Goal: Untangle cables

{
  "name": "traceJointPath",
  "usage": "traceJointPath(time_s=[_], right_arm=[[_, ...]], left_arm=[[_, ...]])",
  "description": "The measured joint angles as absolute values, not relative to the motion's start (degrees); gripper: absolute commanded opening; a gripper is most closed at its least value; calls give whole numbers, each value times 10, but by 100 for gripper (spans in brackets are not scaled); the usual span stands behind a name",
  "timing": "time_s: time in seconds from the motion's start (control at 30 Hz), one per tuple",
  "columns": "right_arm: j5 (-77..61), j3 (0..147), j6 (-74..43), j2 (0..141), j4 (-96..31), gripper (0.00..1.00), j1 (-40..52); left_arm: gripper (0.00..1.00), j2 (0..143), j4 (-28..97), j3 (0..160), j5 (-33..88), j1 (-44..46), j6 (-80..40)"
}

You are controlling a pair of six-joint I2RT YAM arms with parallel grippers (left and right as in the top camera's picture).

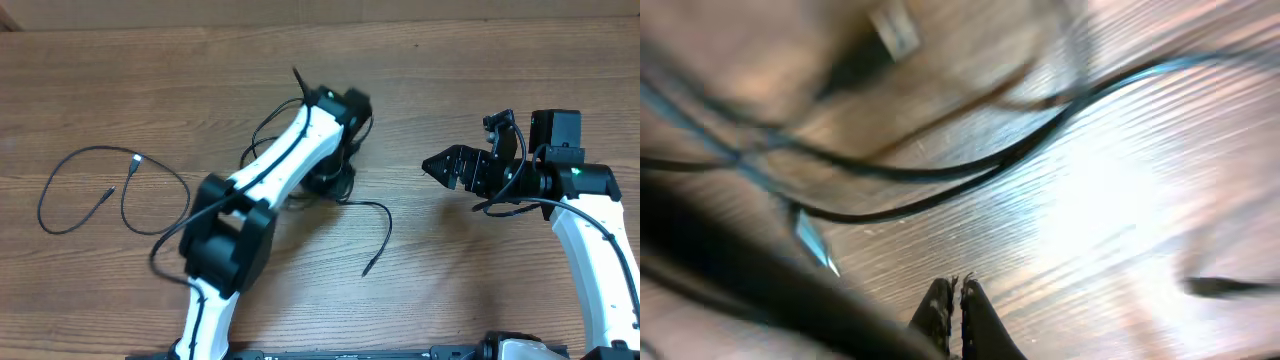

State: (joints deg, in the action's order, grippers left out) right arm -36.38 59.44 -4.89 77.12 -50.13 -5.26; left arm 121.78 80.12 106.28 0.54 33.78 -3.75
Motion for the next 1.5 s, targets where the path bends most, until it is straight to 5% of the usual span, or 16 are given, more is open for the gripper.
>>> traceJointPath(time_s=[0.4,0.6,1.1,1.5], right_arm=[[-364,594,-49,771,-502,98,-53],[-364,594,-48,771,-501,98,-53],[-364,594,-49,771,-500,98,-53],[-364,594,-56,771,-506,98,-53]], left_arm=[[4,970,735,1205,-47,338,-25],[4,904,667,1208,-171,338,-31],[4,865,479,1208,-549,333,-43],[4,864,458,1208,-599,317,-76]])
